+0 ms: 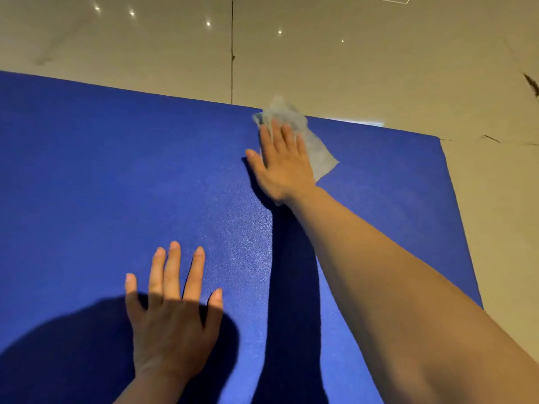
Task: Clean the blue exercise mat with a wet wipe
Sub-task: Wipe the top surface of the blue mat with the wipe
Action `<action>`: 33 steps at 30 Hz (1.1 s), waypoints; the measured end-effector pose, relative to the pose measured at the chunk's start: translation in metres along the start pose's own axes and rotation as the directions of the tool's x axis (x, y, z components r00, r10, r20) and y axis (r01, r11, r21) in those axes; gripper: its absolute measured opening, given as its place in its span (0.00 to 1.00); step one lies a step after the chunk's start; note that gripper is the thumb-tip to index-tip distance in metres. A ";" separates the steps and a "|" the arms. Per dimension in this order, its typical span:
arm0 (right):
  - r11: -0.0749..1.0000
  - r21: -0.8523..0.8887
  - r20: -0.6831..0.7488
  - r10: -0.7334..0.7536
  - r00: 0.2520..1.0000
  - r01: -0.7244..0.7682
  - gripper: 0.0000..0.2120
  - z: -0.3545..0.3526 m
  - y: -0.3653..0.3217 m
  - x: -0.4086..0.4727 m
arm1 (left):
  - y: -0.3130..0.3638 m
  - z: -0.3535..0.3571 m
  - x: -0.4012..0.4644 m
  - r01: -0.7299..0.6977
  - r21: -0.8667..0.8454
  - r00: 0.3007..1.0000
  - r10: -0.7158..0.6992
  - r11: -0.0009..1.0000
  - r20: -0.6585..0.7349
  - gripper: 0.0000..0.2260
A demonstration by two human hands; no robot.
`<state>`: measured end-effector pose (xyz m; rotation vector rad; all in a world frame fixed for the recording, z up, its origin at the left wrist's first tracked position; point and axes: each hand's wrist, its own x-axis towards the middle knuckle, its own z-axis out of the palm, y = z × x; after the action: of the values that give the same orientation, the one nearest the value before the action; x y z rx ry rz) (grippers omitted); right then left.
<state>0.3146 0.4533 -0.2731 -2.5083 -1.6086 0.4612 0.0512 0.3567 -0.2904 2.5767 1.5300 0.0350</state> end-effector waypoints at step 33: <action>0.944 0.040 0.115 0.321 0.940 -0.328 0.37 0.021 0.002 -0.194 | 0.001 -0.017 0.005 -0.025 -0.054 0.982 0.034 0.998 0.185 0.32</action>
<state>0.2348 0.2763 -0.2573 -2.7543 -1.1887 0.6797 0.0535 0.3627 -0.2738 2.4837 1.4059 -0.1565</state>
